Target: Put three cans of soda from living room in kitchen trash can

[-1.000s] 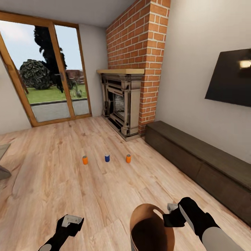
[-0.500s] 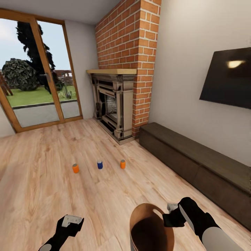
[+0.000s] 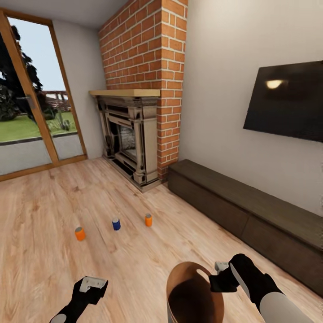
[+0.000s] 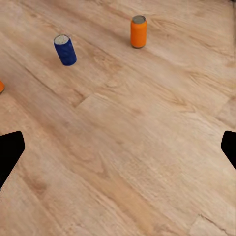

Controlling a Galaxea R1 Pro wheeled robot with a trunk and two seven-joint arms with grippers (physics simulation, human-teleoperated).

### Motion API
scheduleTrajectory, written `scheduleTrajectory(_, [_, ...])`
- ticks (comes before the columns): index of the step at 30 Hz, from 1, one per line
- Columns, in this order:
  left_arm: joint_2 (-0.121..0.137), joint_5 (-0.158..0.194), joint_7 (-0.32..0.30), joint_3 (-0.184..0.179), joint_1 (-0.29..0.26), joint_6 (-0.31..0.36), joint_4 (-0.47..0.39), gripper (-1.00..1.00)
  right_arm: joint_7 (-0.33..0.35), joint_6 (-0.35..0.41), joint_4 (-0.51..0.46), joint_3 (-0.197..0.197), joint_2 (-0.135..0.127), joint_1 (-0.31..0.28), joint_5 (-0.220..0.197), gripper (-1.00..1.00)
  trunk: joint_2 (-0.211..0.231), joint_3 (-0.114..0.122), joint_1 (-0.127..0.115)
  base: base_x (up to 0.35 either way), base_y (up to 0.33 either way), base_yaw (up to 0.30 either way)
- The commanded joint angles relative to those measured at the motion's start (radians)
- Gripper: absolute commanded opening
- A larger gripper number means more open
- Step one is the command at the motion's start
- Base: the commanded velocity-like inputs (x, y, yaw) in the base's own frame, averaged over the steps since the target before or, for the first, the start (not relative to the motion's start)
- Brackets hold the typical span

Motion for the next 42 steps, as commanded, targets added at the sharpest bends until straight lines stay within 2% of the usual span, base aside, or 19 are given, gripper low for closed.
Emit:
scheduleTrajectory(1, [0.000,0.000,0.000,0.000,0.000,0.000,0.000,1.00,0.006,0.006,0.000,-0.001,0.001,0.000,-0.028,-1.00,0.000,0.001,0.000,0.296,0.199,-0.250])
scheduleTrajectory(12, [0.000,-0.001,0.000,-0.001,0.000,0.000,0.000,1.00,0.006,0.006,0.000,-0.001,0.001,0.000,-0.028,-1.00,0.000,0.004,0.000,0.296,0.199,-0.225])
scheduleTrajectory(30, [0.000,-0.003,0.000,-0.003,0.000,-0.002,0.000,1.00,0.006,0.006,0.000,-0.001,0.003,0.000,-0.028,-1.00,0.000,0.014,0.000,0.299,0.176,-0.102])
scheduleTrajectory(42, [0.000,-0.003,0.000,-0.003,0.000,-0.002,0.000,1.00,0.005,0.006,0.000,-0.001,0.003,0.000,-0.028,-1.00,0.000,0.028,0.000,0.290,-0.065,-0.183])
